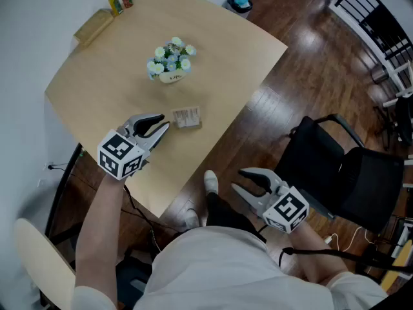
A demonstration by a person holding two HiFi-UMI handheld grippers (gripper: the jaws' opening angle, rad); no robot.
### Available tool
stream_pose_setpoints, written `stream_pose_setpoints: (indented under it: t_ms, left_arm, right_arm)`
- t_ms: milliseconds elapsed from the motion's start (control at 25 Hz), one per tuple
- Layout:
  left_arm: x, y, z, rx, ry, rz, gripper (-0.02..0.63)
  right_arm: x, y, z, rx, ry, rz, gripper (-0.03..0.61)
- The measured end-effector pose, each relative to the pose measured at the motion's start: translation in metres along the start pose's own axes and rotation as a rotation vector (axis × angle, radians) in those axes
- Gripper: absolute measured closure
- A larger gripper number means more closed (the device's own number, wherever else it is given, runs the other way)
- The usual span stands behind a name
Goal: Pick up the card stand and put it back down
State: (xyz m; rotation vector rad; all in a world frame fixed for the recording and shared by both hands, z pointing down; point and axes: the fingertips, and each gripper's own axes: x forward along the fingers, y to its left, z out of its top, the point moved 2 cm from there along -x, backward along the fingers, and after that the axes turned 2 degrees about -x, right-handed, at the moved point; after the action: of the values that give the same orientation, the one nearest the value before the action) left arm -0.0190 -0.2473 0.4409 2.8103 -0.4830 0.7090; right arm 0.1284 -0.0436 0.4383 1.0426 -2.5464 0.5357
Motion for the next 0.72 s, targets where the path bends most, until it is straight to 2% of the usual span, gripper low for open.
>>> stream_pose_setpoints:
  t_ms: [320,720]
  left_arm:
    - [0.053,0.038,-0.019,-0.026,0.102,-0.057,0.498]
    - [0.084,0.044,-0.034,-0.031,0.169,-0.165,0.496]
  right_arm:
    - [0.003,-0.036,-0.003,0.02,0.022,0.01,0.448]
    - [0.015,-0.056,-0.008,0.051,0.054,0.031,0.448]
